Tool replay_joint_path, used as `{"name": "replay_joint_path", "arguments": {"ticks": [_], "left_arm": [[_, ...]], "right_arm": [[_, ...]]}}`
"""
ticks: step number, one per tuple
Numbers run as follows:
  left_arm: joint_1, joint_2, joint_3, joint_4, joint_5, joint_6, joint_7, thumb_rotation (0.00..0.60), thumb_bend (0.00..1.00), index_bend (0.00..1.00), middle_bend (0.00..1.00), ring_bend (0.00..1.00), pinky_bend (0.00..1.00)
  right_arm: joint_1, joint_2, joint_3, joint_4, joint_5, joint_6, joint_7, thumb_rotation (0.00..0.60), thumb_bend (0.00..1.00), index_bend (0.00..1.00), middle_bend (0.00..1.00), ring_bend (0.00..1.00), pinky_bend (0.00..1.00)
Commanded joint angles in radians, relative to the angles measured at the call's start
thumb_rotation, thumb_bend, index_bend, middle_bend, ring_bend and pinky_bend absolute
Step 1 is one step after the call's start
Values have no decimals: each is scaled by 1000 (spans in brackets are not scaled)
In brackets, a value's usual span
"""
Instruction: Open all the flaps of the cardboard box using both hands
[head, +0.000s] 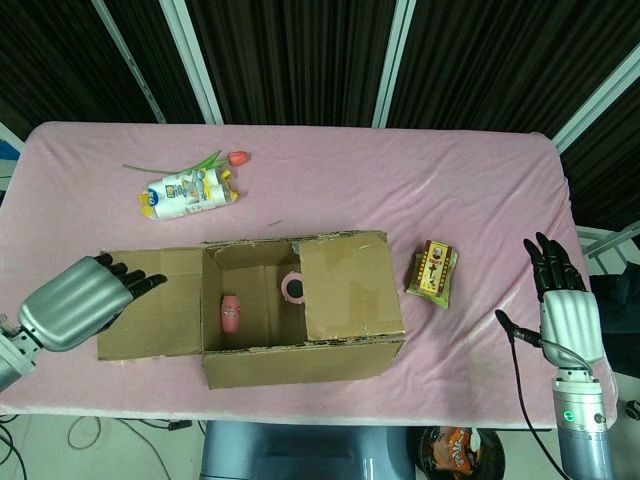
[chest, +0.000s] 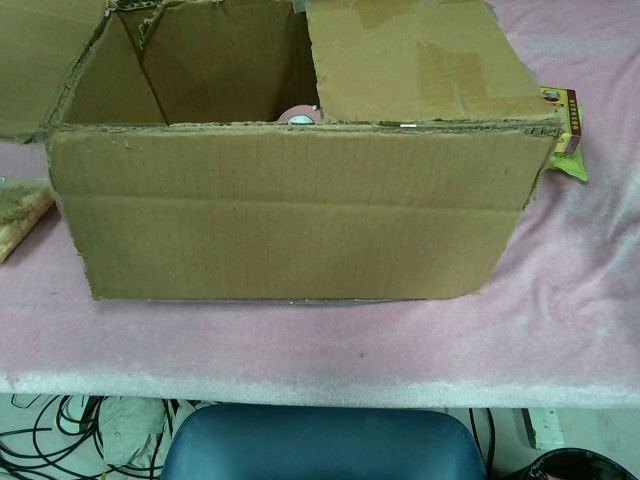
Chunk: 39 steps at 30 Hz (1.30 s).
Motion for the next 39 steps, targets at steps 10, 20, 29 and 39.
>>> {"name": "replay_joint_path", "arguments": {"ticks": [10,20,29,39], "left_arm": [[282,-206,68,35,-99,374,61,600,242,22,54,33,79],[512,-585,109,233,-129,658,223,600,163,0,0,0,16],[599,-758,105,433,-161,768,121,600,163,0,0,0,16],[596,-790,92,519,-175,752,1,600,163,0,0,0,16]], "right_arm": [[9,0,-10,-14,-28,-15,-12,600,233,0,0,0,212],[42,29,-21,-36,-72,-69,-27,600,235,0,0,0,212],[144,85,-2,-127,-114,-211,-113,600,326,0,0,0,212],[394,-20,80,-221,-8,-498,-299,600,657,321,238,198,308]]}}
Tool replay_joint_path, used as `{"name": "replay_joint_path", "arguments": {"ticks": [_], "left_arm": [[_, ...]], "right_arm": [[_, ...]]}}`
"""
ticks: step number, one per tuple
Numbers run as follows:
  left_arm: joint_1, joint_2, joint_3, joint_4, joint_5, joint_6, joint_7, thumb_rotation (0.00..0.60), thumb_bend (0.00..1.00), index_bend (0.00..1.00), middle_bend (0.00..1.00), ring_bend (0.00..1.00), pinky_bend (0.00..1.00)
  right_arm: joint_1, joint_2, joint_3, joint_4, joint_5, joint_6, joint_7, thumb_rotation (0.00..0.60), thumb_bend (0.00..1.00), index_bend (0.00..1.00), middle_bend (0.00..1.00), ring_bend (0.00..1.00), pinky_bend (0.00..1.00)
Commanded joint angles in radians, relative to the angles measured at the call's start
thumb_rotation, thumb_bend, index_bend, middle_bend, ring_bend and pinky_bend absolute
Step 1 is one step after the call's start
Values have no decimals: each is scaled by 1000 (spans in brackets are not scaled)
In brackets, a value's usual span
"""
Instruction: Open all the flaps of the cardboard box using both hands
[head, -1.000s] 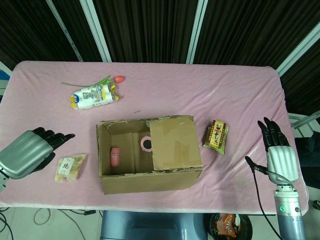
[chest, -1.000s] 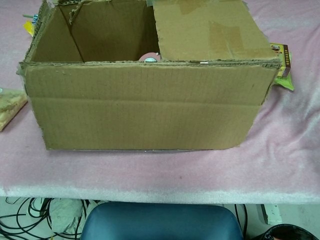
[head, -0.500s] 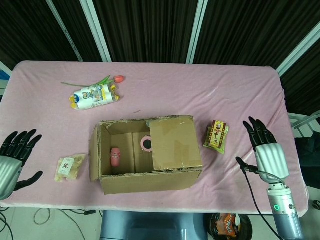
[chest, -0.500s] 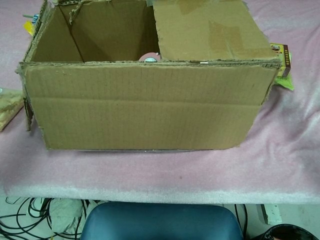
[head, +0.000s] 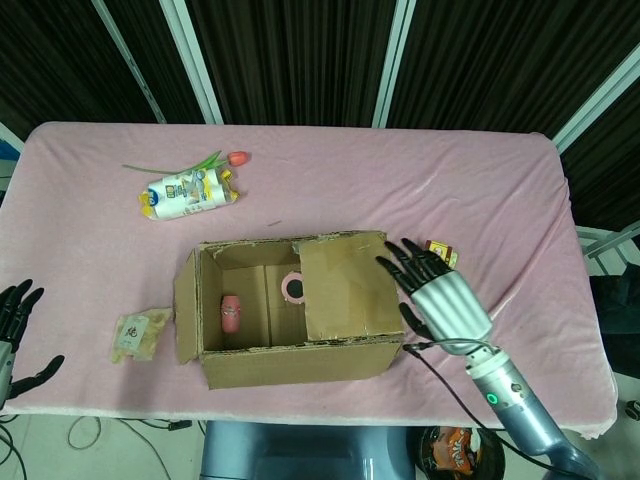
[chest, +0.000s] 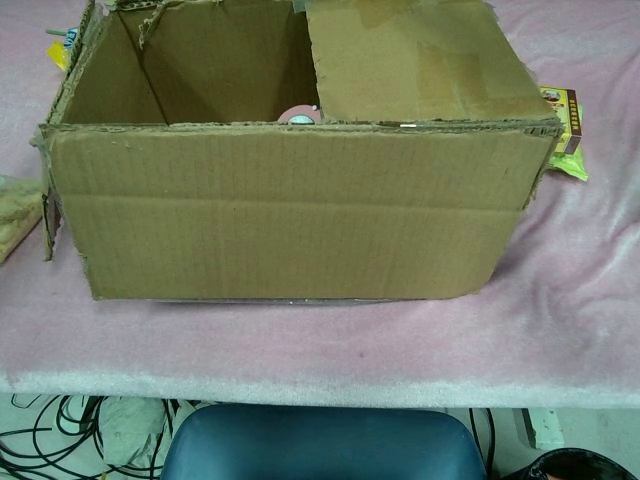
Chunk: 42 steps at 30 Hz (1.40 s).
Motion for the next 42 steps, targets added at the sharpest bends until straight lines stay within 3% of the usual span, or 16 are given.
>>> {"name": "replay_joint_path", "arguments": {"ticks": [1,9,16,26,32,42], "left_arm": [[-1,-3,-4,14,-11,-12,-32,600,164,0,0,0,16],[-6,4,-9,27,-17,-30,-87,600,166,0,0,0,16],[-11,6,-9,35,-24,-53,-114,600,170,0,0,0,16],[-14,11,-15,36,-29,-67,-141,600,170,0,0,0,16],[-15,13,-16,35,-28,-73,-146,600,170,0,0,0,16],[-14,18,-15,24,-29,-82,-157,600,192,0,0,0,16]], "right_arm": [[130,-105,51,-14,82,-123,-96,600,665,336,253,211,316],[345,-328,105,114,251,-266,-217,600,699,412,325,254,324],[469,-434,127,225,358,-328,-260,600,709,424,333,254,324],[599,-444,67,342,453,-383,-428,600,711,531,414,242,321],[641,-435,19,343,510,-358,-531,600,712,635,517,243,321],[713,-398,-41,318,630,-291,-717,600,711,681,577,243,279]]}}
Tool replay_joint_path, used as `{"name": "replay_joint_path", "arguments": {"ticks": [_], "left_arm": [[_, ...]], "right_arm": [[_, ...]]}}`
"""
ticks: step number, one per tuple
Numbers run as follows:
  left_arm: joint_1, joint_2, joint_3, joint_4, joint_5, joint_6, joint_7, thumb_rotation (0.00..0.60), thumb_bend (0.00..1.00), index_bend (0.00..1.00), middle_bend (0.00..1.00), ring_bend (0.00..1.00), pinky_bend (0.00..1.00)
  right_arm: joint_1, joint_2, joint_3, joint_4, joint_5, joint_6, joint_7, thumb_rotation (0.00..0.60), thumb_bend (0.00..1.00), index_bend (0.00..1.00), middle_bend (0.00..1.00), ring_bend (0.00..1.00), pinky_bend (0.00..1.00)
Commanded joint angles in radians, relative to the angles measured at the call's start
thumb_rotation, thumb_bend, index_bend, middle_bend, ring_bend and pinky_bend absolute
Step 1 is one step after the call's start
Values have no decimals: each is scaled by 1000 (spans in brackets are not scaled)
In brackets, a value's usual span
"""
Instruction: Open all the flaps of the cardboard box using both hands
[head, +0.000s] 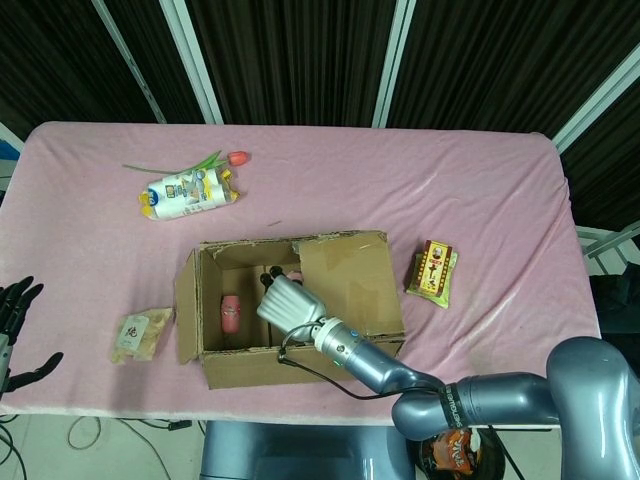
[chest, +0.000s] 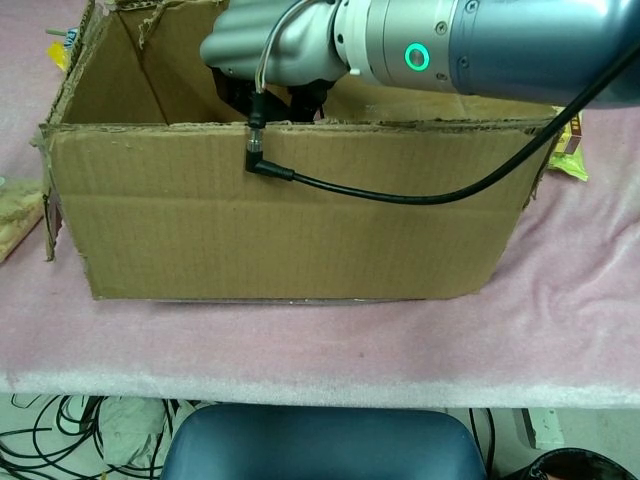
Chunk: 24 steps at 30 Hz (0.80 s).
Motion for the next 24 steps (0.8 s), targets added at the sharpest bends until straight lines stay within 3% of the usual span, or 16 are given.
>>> {"name": "replay_joint_path", "arguments": {"ticks": [1,13,24], "left_arm": [[0,4,1,-9,-1,-4,-10,600,192,0,0,0,16],[3,8,-1,-10,5,0,-5,600,192,0,0,0,16],[5,10,2,-10,18,4,-4,600,192,0,0,0,16]], "right_arm": [[35,21,-31,-23,50,49,-89,600,710,681,578,243,279],[94,62,-86,-123,146,198,-305,600,705,681,579,243,279],[124,135,-98,-237,179,288,-376,600,695,681,573,240,279]]}}
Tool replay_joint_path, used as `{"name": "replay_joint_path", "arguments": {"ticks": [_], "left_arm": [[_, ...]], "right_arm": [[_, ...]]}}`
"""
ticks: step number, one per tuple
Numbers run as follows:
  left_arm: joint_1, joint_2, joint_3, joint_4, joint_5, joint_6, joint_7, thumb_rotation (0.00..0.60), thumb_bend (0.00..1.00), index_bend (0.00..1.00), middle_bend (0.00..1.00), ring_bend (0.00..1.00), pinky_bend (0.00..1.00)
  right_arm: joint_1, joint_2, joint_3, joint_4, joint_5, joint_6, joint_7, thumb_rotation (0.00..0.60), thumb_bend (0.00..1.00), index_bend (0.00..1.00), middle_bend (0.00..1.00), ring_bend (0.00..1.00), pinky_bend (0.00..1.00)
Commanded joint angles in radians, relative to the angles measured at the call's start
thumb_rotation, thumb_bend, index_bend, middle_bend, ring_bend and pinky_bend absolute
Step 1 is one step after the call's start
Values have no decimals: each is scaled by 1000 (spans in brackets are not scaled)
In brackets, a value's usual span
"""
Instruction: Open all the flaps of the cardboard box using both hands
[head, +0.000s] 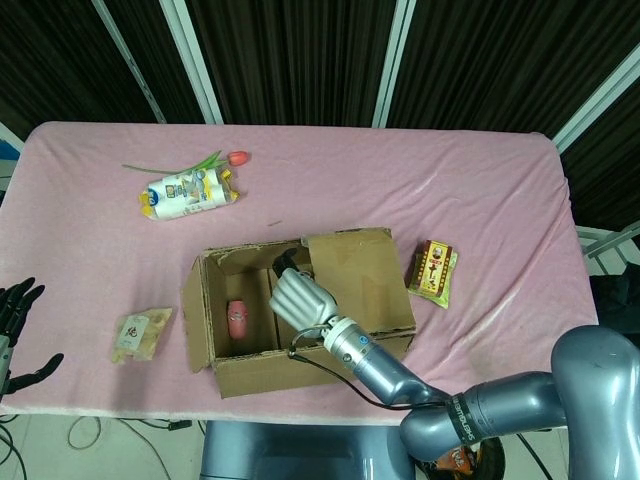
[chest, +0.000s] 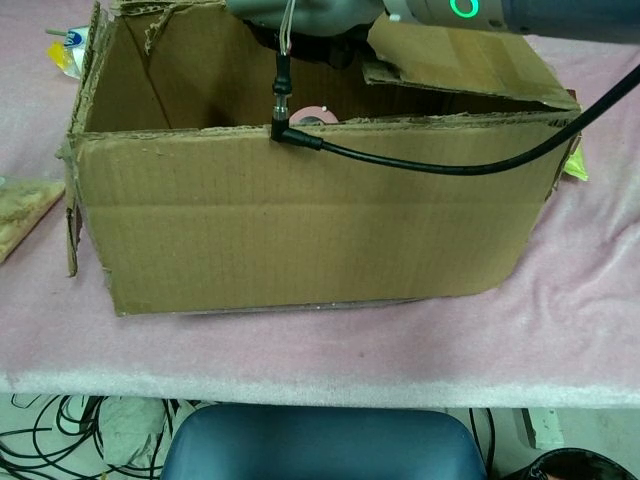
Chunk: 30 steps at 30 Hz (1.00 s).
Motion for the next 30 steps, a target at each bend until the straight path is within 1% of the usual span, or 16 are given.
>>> {"name": "replay_joint_path", "arguments": {"ticks": [1,7,10,18,24,30], "left_arm": [[0,0,0,0,2,1,0,600,192,0,0,0,16],[2,1,0,-1,8,6,1,600,192,0,0,0,16],[3,1,0,-1,10,7,2,600,192,0,0,0,16],[4,1,1,-1,15,9,8,600,192,0,0,0,16],[3,1,2,3,24,10,15,600,192,0,0,0,16],[4,0,1,4,24,10,16,600,192,0,0,0,16]], "right_arm": [[9,25,-3,-36,2,24,-14,600,691,681,572,239,279],[17,68,-9,-80,7,56,-29,600,644,681,533,216,278],[20,88,-13,-93,7,67,-34,600,609,673,494,196,268],[18,133,-38,-112,0,102,-49,600,531,562,395,155,243],[19,171,-58,-118,-20,125,-73,600,483,506,350,147,237],[11,211,-67,-123,-7,144,-72,600,448,452,303,129,235]]}}
